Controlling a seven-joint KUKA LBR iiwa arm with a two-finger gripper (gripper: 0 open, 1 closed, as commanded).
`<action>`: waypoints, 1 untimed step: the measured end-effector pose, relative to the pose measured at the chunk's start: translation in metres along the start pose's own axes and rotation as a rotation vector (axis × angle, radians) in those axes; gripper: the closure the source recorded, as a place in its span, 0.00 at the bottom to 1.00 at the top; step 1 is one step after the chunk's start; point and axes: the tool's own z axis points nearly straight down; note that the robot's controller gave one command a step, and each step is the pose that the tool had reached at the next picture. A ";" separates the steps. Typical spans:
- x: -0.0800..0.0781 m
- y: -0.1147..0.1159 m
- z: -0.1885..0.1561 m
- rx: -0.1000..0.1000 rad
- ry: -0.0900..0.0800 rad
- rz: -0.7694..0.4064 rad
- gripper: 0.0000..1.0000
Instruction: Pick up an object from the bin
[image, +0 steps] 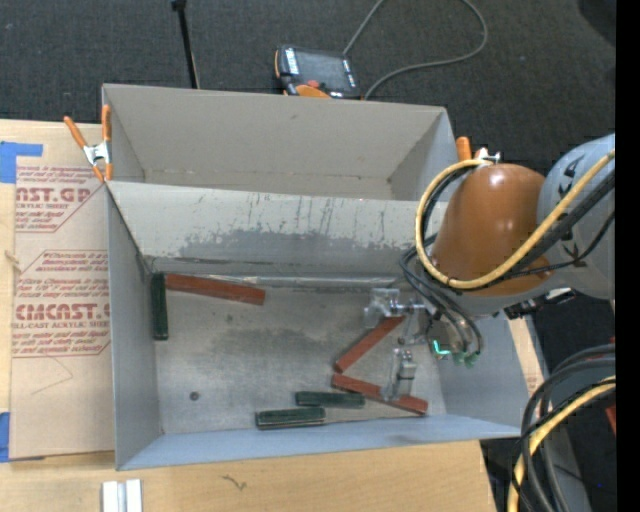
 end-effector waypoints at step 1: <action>-0.022 -0.004 0.113 0.000 -0.001 -0.039 0.00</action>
Offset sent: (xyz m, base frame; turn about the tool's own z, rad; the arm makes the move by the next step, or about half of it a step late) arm 0.0229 -0.0049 -0.1084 -0.0383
